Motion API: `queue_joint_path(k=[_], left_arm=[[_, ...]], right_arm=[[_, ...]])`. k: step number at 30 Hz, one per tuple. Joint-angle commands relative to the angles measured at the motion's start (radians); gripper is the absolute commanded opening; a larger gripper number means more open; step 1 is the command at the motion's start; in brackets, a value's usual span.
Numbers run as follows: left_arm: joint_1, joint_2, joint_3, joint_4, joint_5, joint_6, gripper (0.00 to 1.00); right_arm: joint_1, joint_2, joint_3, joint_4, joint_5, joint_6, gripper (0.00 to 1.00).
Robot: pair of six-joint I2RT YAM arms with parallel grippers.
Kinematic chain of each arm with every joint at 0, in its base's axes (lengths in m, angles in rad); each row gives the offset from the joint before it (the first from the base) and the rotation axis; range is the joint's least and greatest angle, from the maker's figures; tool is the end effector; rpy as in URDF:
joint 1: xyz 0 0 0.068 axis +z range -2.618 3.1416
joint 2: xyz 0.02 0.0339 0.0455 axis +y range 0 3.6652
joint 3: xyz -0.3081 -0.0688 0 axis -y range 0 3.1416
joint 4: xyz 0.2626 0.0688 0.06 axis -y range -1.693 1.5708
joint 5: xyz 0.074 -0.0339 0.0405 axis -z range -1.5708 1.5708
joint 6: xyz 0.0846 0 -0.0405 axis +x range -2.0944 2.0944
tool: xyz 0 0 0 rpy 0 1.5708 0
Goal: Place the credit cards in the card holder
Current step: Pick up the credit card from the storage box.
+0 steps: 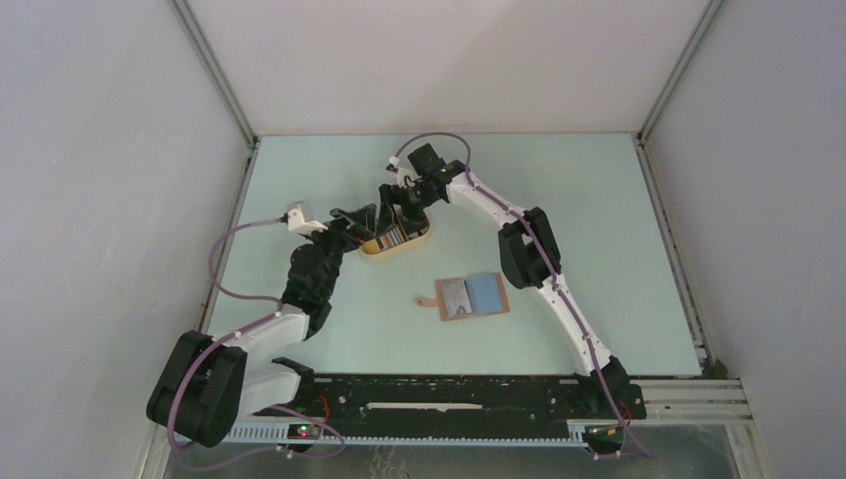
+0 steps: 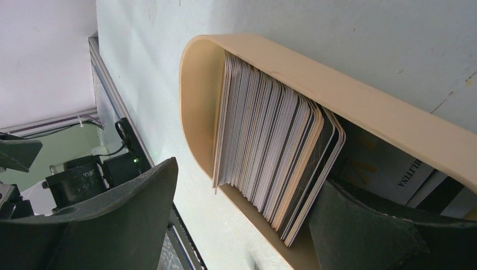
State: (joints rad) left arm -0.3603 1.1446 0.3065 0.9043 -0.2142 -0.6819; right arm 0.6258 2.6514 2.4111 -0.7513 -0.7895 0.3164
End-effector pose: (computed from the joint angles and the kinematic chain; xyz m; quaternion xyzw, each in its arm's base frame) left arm 0.2583 -0.0781 0.2493 -0.1858 0.6581 -0.2980 0.6659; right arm 0.4789 0.4202 0.1425 -0.2448 0.8572 0.4481 0.0676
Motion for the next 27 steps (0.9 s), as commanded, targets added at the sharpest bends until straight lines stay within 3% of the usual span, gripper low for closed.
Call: queue_joint_path(k=[1,27], left_arm=[[0.006,-0.022,-0.029,0.039,-0.011,-0.002,1.0],[0.006,-0.023,-0.03,0.039,-0.013,-0.002,1.0]], right_arm=[[0.008,-0.026,0.016,-0.014,-0.019,-0.007,0.87],[-0.052,-0.13,-0.029,-0.01,-0.105,-0.005,0.79]])
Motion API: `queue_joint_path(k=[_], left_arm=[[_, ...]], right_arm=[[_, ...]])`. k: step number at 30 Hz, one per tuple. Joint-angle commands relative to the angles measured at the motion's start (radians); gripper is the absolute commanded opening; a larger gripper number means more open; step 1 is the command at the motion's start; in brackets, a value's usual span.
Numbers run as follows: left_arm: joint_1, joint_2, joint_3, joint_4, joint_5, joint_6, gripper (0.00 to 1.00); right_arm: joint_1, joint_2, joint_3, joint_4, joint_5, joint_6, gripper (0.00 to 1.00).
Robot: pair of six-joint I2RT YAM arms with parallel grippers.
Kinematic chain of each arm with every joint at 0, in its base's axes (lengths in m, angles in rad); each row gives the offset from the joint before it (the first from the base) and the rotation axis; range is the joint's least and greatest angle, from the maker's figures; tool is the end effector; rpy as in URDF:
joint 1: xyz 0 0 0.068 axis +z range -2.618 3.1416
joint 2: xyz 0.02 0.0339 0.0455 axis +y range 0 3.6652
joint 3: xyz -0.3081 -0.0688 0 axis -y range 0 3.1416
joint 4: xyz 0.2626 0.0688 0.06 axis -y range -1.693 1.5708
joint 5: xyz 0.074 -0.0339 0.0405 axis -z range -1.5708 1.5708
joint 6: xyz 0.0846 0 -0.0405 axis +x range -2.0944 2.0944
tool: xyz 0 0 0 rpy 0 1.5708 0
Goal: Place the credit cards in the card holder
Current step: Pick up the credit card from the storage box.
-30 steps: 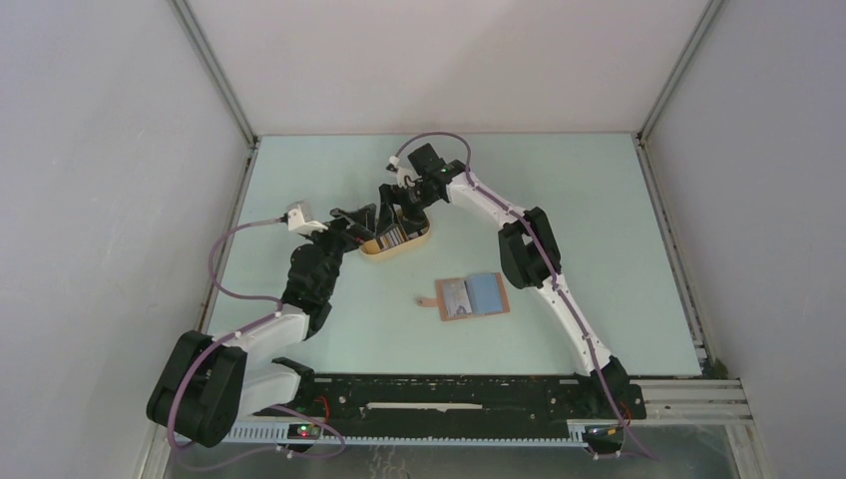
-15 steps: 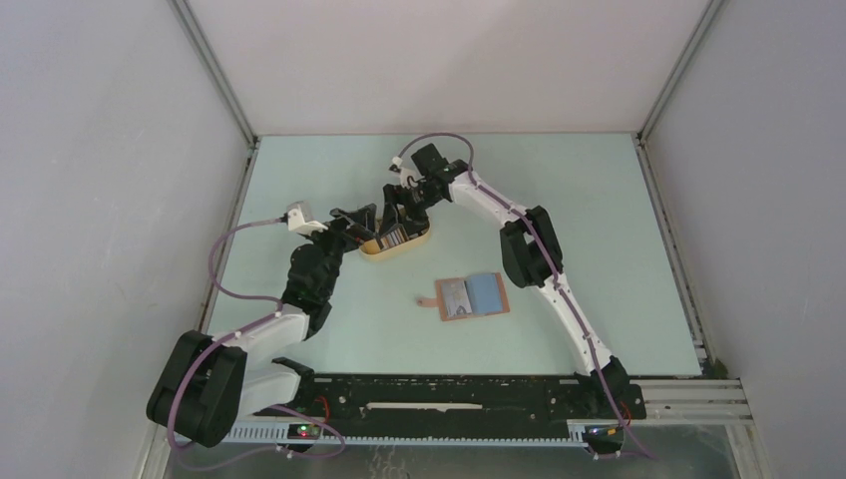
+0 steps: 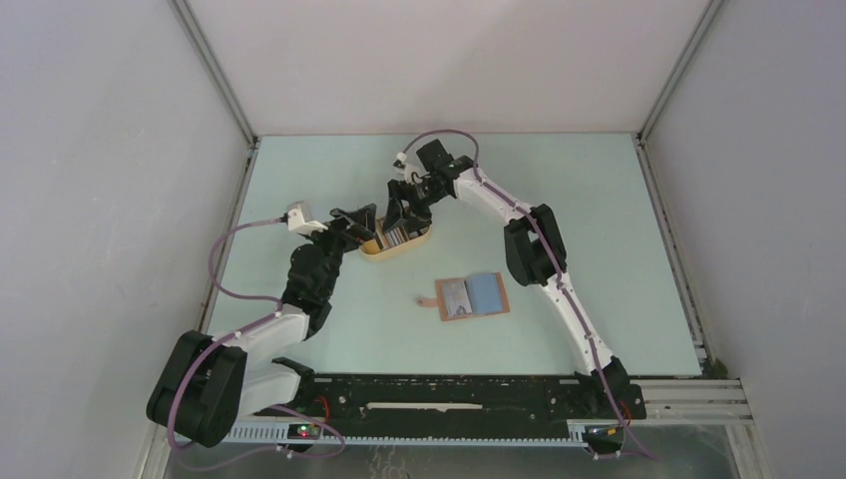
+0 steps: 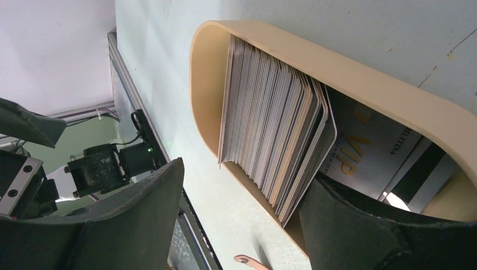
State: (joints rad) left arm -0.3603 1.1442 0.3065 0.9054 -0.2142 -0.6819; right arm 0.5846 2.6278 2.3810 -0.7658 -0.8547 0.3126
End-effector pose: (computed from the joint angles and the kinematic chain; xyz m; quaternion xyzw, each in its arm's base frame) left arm 0.2582 -0.0781 0.2496 -0.1858 0.6576 -0.2984 0.6664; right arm 0.4870 0.3988 0.1491 -0.2317 0.8513 0.4677 0.0531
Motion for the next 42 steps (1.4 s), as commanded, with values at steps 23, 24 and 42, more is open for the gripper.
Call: queue_joint_path(k=[23,24,42], left_arm=[[0.006,-0.021,-0.03,0.039,-0.011,-0.002,1.0],[0.006,-0.021,-0.03,0.039,-0.01,-0.002,1.0],[0.006,-0.021,-0.03,0.039,-0.01,-0.002,1.0]], right_arm=[[-0.04,-0.089,-0.024,-0.005,0.028,-0.021,0.53],[-0.04,-0.088,-0.024,-0.005,0.029,-0.023,0.51],[-0.049,-0.09,-0.029,-0.009,0.046,-0.03,0.37]])
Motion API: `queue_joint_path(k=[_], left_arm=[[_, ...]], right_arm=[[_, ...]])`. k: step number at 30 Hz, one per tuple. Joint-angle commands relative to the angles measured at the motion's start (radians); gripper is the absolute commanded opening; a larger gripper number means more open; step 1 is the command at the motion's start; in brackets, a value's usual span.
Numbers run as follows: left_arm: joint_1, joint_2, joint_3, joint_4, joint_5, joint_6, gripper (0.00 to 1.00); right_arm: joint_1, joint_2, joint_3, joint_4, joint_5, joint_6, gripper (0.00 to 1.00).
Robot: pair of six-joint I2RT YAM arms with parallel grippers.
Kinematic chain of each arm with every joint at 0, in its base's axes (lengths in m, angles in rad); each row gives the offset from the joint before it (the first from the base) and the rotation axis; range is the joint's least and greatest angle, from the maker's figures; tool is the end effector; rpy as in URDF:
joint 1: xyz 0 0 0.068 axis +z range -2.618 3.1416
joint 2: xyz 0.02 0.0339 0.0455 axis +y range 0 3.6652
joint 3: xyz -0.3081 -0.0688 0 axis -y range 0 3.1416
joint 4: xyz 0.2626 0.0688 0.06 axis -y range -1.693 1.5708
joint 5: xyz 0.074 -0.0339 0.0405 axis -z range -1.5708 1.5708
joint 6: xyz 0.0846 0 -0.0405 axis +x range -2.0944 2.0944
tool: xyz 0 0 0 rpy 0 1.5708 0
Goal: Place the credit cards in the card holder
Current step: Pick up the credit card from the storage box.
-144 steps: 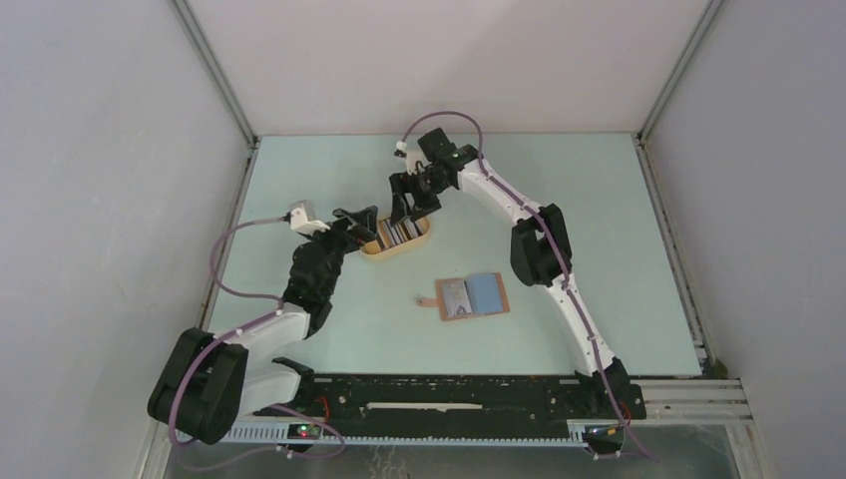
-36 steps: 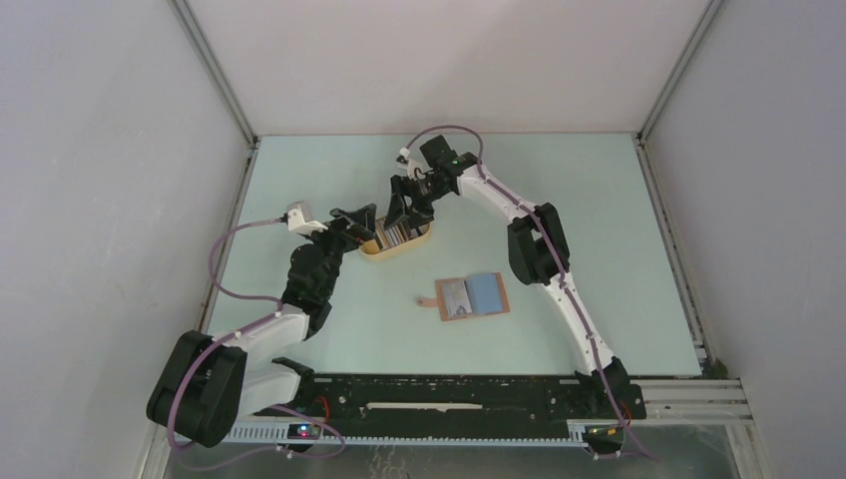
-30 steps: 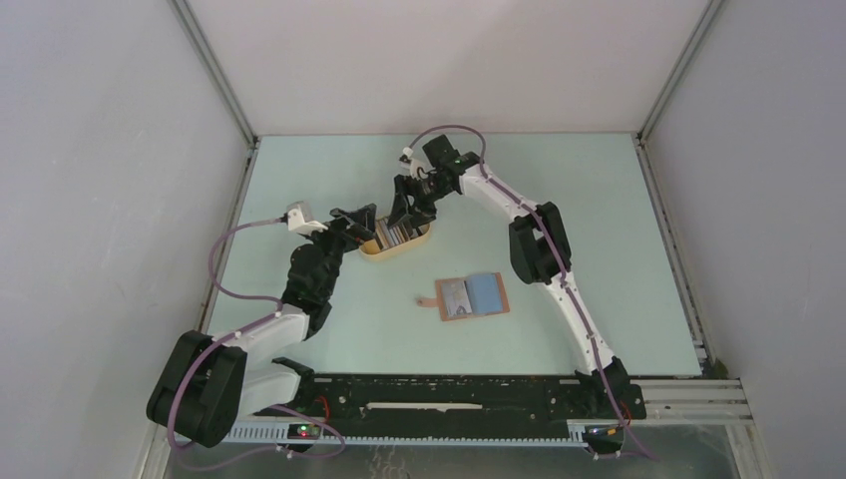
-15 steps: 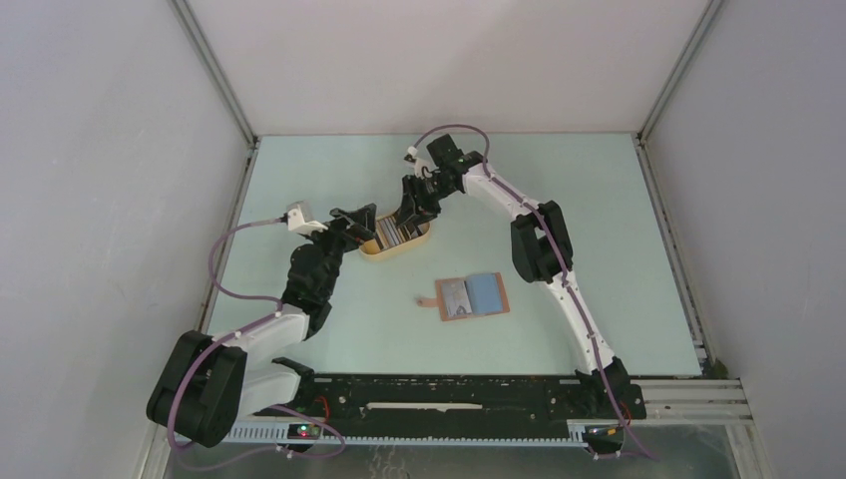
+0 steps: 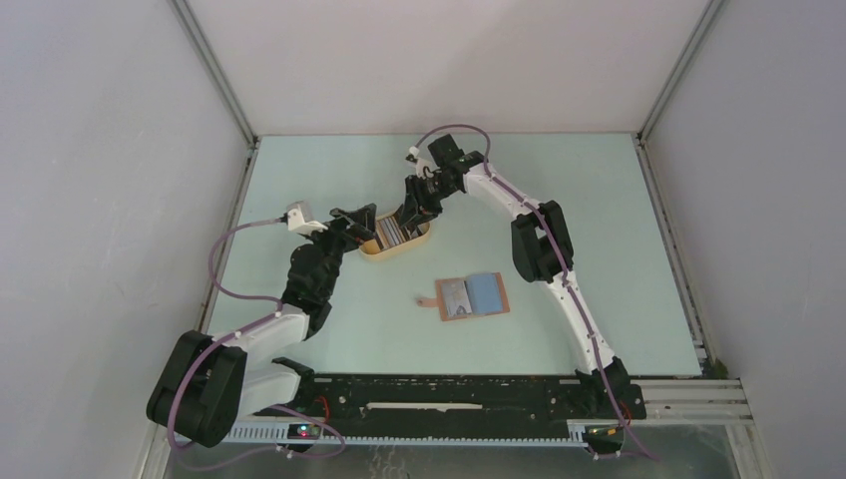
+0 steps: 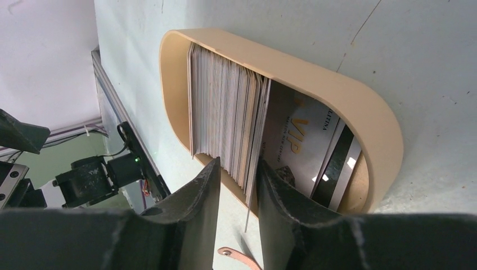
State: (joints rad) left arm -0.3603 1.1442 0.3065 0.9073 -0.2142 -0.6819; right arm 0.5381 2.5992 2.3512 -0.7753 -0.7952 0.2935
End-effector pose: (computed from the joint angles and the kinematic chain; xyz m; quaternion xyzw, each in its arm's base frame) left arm 0.2582 -0.0780 0.2499 -0.1857 0.6569 -0.2987 0.6669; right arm 0.5036 0.3709 0.1525 -0.2122 0.8683 0.4417 0.0774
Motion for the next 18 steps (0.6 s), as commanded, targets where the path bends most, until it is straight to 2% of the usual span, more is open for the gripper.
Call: queue_joint_path(k=[1,4,18], left_arm=[[0.006,-0.021,-0.03,0.038,-0.01,-0.002,1.0],[0.006,-0.021,-0.03,0.038,-0.011,-0.002,1.0],[0.006,-0.022,-0.03,0.038,-0.011,-0.001,1.0]], right_arm=[[-0.003,-0.062,0.0,0.0,-0.013,-0.011,0.36],[-0.004,-0.062,-0.001,0.0,-0.016,-0.013,0.34],[-0.01,-0.066,-0.006,-0.001,-0.017,-0.014,0.35]])
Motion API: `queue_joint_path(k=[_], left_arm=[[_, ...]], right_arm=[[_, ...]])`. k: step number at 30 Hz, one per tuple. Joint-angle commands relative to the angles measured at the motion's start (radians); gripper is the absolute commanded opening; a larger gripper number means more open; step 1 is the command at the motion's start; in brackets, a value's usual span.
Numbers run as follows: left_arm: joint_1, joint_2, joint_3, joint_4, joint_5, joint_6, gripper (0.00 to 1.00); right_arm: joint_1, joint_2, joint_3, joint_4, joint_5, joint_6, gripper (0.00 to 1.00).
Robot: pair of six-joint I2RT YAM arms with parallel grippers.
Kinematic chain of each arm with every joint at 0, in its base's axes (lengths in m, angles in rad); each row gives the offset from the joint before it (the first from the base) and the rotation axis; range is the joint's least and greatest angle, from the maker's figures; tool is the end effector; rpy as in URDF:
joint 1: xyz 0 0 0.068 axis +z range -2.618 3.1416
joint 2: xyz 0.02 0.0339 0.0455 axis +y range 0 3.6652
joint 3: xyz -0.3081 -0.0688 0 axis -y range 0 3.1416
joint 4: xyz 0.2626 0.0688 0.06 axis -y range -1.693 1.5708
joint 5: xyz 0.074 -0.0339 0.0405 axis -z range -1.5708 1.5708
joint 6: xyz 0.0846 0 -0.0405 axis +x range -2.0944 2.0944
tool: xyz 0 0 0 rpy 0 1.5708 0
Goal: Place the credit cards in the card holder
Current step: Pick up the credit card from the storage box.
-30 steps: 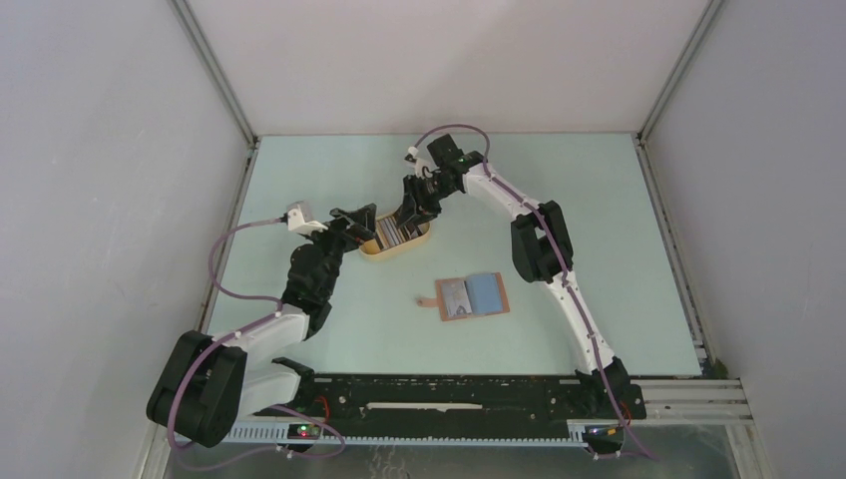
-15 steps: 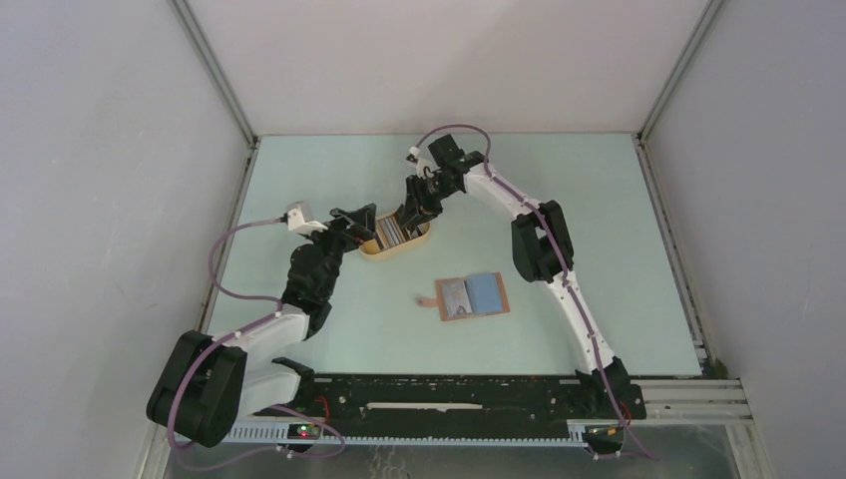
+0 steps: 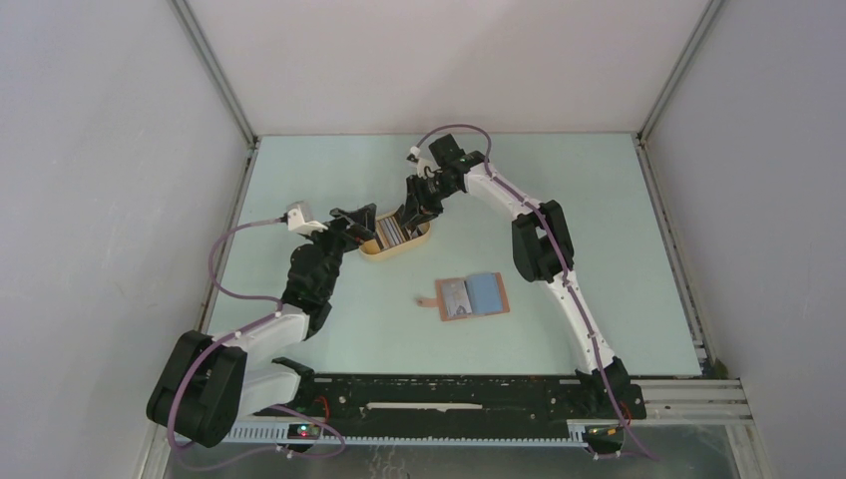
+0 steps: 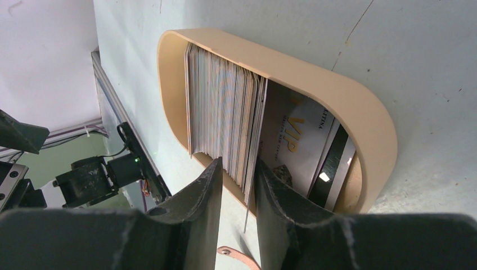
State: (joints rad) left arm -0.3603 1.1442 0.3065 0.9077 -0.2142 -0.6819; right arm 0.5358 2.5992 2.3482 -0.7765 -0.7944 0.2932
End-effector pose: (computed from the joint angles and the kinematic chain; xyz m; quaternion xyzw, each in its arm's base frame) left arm 0.2582 -0.0780 0.2500 -0.1857 0.6568 -0.2988 0.6670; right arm 0.5041 0.3695 0.1513 -0.2105 0.8692 0.4407 0.0764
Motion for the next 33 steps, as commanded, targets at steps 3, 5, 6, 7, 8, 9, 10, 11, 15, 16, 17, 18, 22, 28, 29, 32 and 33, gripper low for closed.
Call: queue_joint_path(k=[3,5,6,7,8,9,10,11,15,16,17,18,22,28,29,32,33], left_arm=[[0.006,-0.022,-0.03,0.037,-0.011,-0.002,1.0],[0.006,-0.021,-0.03,0.037,-0.011,-0.001,1.0],[0.006,-0.022,-0.03,0.037,-0.011,-0.001,1.0],[0.006,-0.021,-0.03,0.037,-0.011,-0.001,1.0],[0.006,-0.021,-0.03,0.037,-0.011,0.0,1.0],[0.006,-0.021,-0.03,0.037,-0.011,-0.001,1.0],[0.006,-0.021,-0.03,0.037,-0.01,-0.001,1.0],[0.006,-0.021,-0.03,0.037,-0.009,-0.001,1.0],[0.006,-0.023,-0.03,0.036,-0.01,-0.001,1.0],[0.006,-0.022,-0.03,0.037,-0.011,-0.001,1.0],[0.006,-0.022,-0.03,0.037,-0.01,-0.001,1.0],[0.006,-0.021,-0.03,0.037,-0.01,-0.002,1.0],[0.006,-0.022,-0.03,0.037,-0.01,-0.001,1.0],[0.006,-0.021,-0.03,0.037,-0.01,-0.001,1.0],[0.006,-0.022,-0.03,0.037,-0.011,-0.001,1.0],[0.006,-0.021,-0.03,0.037,-0.011,-0.001,1.0],[0.006,-0.022,-0.029,0.037,-0.011,-0.001,1.0]], right_arm=[[-0.011,-0.068,-0.006,-0.001,-0.018,-0.014,0.35],[-0.013,-0.072,-0.007,0.0,-0.017,-0.014,0.34],[-0.014,-0.071,-0.007,0.0,-0.017,-0.014,0.34],[-0.014,-0.074,-0.007,-0.001,-0.017,-0.014,0.34],[-0.014,-0.074,-0.007,0.0,-0.017,-0.015,0.34],[-0.014,-0.075,-0.008,0.0,-0.017,-0.015,0.33],[-0.014,-0.076,-0.009,0.0,-0.017,-0.016,0.33],[-0.015,-0.078,-0.01,-0.001,-0.017,-0.016,0.33],[-0.017,-0.079,-0.013,0.0,-0.017,-0.016,0.33],[-0.018,-0.08,-0.015,0.0,-0.016,-0.017,0.33],[-0.019,-0.08,-0.015,0.0,-0.016,-0.017,0.33],[-0.02,-0.08,-0.016,0.0,-0.016,-0.017,0.33],[-0.023,-0.081,-0.017,0.0,-0.013,-0.017,0.33],[-0.028,-0.084,-0.021,-0.001,-0.009,-0.017,0.3],[-0.028,-0.085,-0.023,0.0,-0.009,-0.017,0.3],[-0.03,-0.086,-0.028,0.0,-0.009,-0.019,0.29],[-0.031,-0.086,-0.03,0.0,-0.008,-0.02,0.28]])
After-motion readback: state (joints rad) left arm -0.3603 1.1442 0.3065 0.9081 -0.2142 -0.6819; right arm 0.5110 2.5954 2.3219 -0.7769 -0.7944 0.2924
